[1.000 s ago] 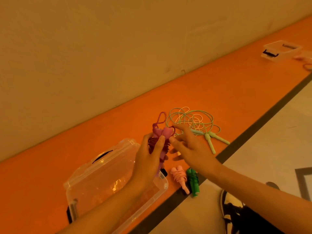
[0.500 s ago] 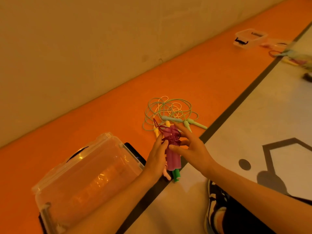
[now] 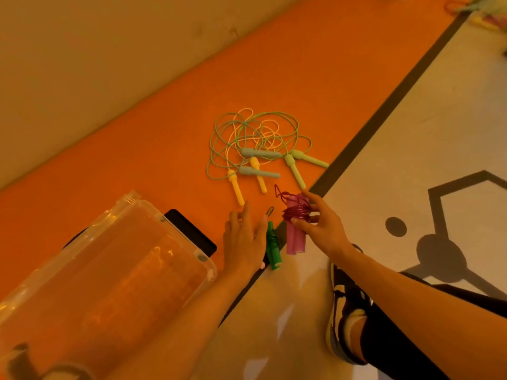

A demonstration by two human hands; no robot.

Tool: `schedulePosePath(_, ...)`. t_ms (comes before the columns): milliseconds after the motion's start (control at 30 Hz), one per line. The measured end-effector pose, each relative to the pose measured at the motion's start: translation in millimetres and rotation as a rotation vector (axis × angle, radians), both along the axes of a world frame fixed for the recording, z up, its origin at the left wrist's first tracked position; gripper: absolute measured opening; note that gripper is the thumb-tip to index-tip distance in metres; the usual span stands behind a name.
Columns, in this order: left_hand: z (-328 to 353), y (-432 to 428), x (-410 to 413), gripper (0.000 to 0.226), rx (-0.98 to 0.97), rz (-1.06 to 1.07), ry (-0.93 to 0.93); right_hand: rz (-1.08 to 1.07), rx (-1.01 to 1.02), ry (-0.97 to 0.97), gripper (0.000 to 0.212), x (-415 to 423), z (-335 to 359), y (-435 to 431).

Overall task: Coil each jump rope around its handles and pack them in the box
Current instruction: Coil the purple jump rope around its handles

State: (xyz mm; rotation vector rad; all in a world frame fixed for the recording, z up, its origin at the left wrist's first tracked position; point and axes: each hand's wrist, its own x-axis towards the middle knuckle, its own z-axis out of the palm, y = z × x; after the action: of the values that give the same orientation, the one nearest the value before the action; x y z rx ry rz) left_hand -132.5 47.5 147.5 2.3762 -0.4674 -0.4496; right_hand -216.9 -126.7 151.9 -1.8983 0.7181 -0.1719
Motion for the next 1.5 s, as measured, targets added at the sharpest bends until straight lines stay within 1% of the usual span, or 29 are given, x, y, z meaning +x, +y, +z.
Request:
schedulePosePath(133,-38,-5,-2,0.065,0.097,-0.006,-0.002,0.042,-0.056,0.062,0.067,-7,-50,-15)
schedulePosePath(367,-91,-13,-4,0.062,0.221,-0.08,-0.01,0.062,-0.065,0.14,0.073,-28,-124,-16)
schedulePosePath(467,-106,-14,-5,0.066,0.256,-0.077,-0.006,0.092,-0.089,0.187,0.076,-31,-143,-14)
schedulePosePath(567,-114,-13,-7,0.078,0.268,-0.062,-0.047,0.144,-0.117,0.241,0.074,-32,-155,-11)
schedulePosePath(633,-119,-12,-6,0.08,0.275,-0.059,-0.09,0.117,-0.12,0.229,0.071,-29,-159,-7)
schedulePosePath(733,-124,-11,-4,0.078,0.319,-0.081,-0.147,0.085,-0.121,0.209,0.069,-25,-160,-4)
schedulePosePath(900,-128,-8,-1,0.078,0.346,-0.113,-0.137,0.098,-0.15,0.245,0.072,-25,-156,-1)
schedulePosePath(1067,-119,-6,3,0.067,0.347,-0.132,-0.109,0.091,-0.164,0.318,0.081,-27,-142,-3)
schedulePosePath(1167,-100,-6,5,0.067,0.325,-0.126,-0.085,0.078,-0.157,0.378,0.085,-27,-128,-8)
schedulePosePath(1267,-77,-7,8,0.066,0.291,-0.123,-0.097,0.1,-0.177,0.426,0.083,-28,-111,-14)
schedulePosePath(1400,-48,-7,15,0.065,0.261,-0.102,-0.142,0.153,-0.24,0.425,0.081,-19,-82,-19)
schedulePosePath(1500,-30,-8,25,0.064,0.232,-0.069,-0.178,0.164,-0.3,0.377,0.079,-4,-57,-20)
